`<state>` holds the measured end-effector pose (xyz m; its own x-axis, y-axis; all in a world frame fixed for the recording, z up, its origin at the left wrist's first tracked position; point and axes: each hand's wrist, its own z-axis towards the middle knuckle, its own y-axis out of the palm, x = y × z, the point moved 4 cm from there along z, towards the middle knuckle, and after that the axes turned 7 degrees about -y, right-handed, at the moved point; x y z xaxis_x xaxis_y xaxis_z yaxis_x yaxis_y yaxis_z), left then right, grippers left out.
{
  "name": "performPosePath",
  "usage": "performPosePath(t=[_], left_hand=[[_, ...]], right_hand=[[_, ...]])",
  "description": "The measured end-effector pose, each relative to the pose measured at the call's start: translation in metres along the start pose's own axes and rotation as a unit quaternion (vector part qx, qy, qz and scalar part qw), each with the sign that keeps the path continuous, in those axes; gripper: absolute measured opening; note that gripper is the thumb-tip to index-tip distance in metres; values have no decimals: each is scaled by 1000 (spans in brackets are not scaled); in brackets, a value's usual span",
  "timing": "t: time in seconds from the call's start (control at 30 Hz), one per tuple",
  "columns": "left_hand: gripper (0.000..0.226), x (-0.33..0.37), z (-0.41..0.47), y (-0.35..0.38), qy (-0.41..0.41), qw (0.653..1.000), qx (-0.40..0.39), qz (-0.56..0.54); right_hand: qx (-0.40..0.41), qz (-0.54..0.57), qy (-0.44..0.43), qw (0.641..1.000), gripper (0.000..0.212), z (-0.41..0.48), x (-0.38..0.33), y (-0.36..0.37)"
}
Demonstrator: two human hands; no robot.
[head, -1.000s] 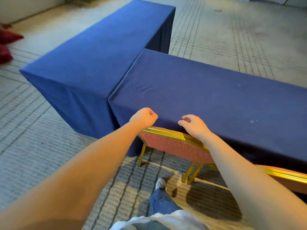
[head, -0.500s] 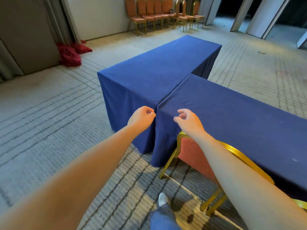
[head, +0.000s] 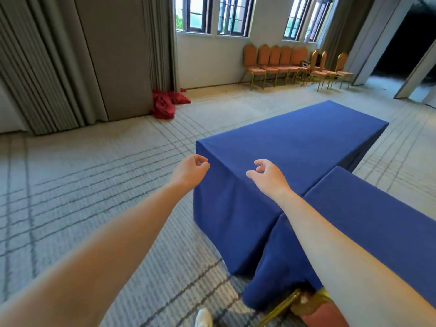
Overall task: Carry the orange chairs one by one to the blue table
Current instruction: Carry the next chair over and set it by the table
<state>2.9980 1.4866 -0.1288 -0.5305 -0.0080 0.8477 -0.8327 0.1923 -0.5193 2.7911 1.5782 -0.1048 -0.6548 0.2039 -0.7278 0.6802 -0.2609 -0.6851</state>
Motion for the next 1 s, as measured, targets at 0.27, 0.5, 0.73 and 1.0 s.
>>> performPosePath(t=[0.27, 0.5, 0.73, 1.0], left_hand=[[31, 34, 137, -58, -2, 999, 51, 4], [32, 33, 251, -103, -17, 998, 63, 7], [31, 19, 410, -138, -12, 999, 48, 15], [28, 38, 631, -193, 36, 998, 0, 56]], right_hand=[[-30, 15, -73, 997, 55, 172, -60, 28], [-55, -5, -99, 994, 57, 292, -96, 65], [-44, 1, -84, 995, 59, 435, -128, 117], [15, 14, -30, 999, 61, 618, -173, 166]])
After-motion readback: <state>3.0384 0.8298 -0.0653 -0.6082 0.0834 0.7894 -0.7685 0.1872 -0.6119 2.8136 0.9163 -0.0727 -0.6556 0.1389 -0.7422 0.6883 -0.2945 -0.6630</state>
